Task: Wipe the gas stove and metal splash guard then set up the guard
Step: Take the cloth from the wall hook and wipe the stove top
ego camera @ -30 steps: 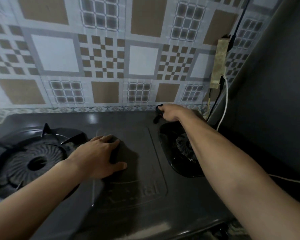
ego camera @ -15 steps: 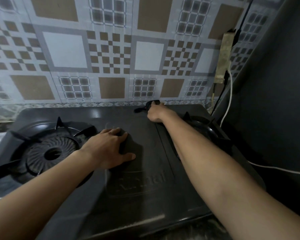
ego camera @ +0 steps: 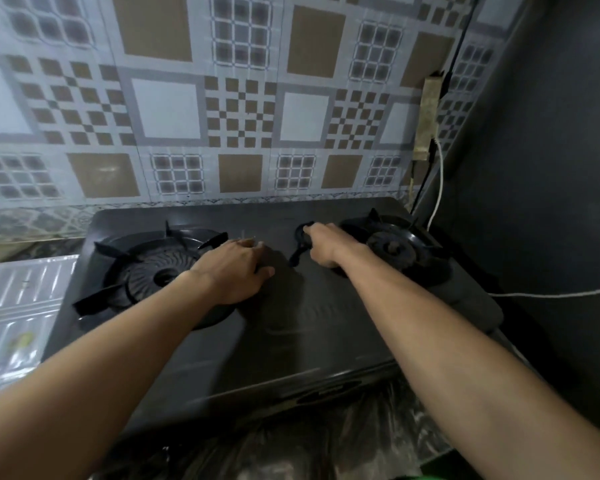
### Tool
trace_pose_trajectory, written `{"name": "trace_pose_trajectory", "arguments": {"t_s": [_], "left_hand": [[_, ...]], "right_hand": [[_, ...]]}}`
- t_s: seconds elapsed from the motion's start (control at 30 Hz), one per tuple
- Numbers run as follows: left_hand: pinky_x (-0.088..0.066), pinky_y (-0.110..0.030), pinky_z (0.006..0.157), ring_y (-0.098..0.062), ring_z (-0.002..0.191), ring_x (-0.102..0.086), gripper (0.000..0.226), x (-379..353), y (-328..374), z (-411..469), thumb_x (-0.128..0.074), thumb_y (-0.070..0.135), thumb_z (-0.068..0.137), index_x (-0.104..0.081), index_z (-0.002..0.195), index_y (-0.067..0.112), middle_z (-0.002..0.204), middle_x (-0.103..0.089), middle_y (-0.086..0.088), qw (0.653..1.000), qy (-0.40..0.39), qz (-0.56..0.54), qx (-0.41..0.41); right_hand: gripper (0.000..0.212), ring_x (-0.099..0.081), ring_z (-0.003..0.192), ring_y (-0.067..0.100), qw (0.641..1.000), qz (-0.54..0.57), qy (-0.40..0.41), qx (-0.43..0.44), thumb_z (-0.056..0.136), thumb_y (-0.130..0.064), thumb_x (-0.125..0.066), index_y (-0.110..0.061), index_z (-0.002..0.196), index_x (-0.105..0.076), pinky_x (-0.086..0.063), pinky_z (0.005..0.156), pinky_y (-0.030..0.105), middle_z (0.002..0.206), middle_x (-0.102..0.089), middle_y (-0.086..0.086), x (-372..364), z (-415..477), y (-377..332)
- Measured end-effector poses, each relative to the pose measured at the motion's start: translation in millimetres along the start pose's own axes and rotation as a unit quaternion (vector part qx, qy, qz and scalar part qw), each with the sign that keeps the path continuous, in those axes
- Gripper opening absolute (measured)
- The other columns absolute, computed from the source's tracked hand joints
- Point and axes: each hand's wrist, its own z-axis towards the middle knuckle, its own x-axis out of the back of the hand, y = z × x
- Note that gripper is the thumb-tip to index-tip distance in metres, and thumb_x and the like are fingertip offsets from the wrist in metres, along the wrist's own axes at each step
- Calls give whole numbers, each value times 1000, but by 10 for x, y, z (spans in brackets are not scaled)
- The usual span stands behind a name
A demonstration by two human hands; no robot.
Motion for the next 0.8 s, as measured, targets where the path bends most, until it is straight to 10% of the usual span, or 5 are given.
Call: {"name": "trace_pose_trajectory", "arguments": {"t_s": [0.33, 0.53, 0.8], "left_hand": [[-14, -65, 114, -33, 151, -7, 63, 14, -773, -972, -31, 53, 100, -26, 154, 21, 163, -17, -12, 996, 65, 51, 33], [2, -62, 118, -29, 152, 13, 66, -135, -1077, -1225, -16, 56, 101, -7, 159, 26, 166, 9, -8, 993, -8, 26, 112], [0, -66, 116, -21, 153, 11, 106, -131, -1255, -1141, 12, 90, 62, -8, 156, 44, 167, 4, 8, 993, -68, 33, 95]], "right_hand": [[48, -53, 125, 34, 996, 74, 50, -28, 96, -19, -48, -22, 144, -50, -46, 98, 35, 146, -49, 14, -266, -1351, -151], [53, -4, 153, 24, 993, 34, 110, -5, 104, -39, -30, -12, 150, -33, -4, 123, 49, 167, -8, 5, -951, -1578, -266], [49, -20, 151, 24, 980, 66, 171, 77, 105, -26, -31, -9, 151, -32, -11, 123, 38, 163, -20, 14, -1287, -1761, -1137]]}}
